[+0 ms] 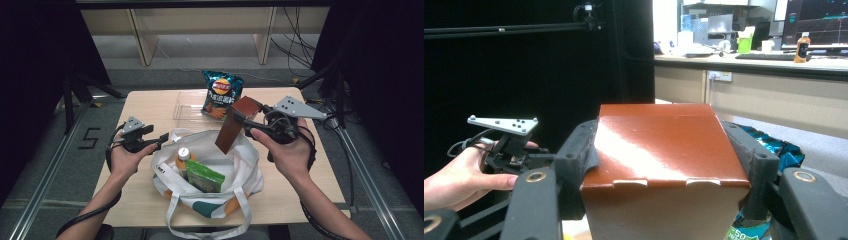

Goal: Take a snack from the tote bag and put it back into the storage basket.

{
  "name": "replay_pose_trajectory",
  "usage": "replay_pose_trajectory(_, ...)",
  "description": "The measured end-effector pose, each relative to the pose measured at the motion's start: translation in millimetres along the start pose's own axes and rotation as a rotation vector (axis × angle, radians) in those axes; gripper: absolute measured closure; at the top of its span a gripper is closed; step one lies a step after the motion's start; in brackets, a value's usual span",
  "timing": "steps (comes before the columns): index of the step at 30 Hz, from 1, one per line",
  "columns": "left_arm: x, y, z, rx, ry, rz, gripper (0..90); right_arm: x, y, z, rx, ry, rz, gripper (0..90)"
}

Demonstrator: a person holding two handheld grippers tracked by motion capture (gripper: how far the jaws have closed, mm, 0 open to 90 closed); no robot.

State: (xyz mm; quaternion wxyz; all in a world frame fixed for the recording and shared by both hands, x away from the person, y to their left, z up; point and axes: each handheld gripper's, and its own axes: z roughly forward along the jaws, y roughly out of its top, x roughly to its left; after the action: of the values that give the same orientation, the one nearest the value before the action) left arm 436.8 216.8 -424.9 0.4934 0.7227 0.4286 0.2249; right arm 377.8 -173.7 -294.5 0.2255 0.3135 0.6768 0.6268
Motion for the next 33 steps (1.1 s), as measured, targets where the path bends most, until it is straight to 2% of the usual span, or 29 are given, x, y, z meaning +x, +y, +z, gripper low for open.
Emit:
replay_pose_trajectory(1, -0.2, 0.0, 0.1, -0.001, 0.0, -0.001, 28.1, -1.1, 0.4, 0.1, -0.007, -0.008, -0.01, 39.6)
replay_pose_trajectory(2, -0.3, -0.1, 0.1, 0.0, 0.0, -0.001, 28.2, -0.1, 0.8, -0.2, 0.001, -0.009, 0.01, 39.6)
replay_pose_trajectory(6, -0.2, -0.2, 0.3, -0.001, 0.0, -0.001, 28.2, -3.6, 5.1, -0.5, -0.021, -0.014, 0.005, 39.6)
replay_pose_trajectory(12, -0.5, 0.0, 0.2, -0.001, 0.001, -0.002, 28.1, -5.0, 8.6, 0.6, -0.017, -0.02, 0.019, 39.6)
replay_pose_trajectory(21, -0.1, -0.3, 0.5, -0.002, 0.0, -0.001, 28.2, -8.0, 11.4, 4.5, -0.023, -0.029, -0.005, 39.6)
replay_pose_trajectory(24, -0.5, -0.7, 0.7, 0.0, -0.001, -0.001, 28.1, -8.9, 13.4, 5.5, -0.028, -0.032, 0.015, 39.6)
replay_pose_trajectory(33, -0.4, -0.7, 0.9, 0.001, -0.001, -0.001, 28.1, -15.6, 19.2, 8.2, -0.048, -0.052, 0.018, 39.6)
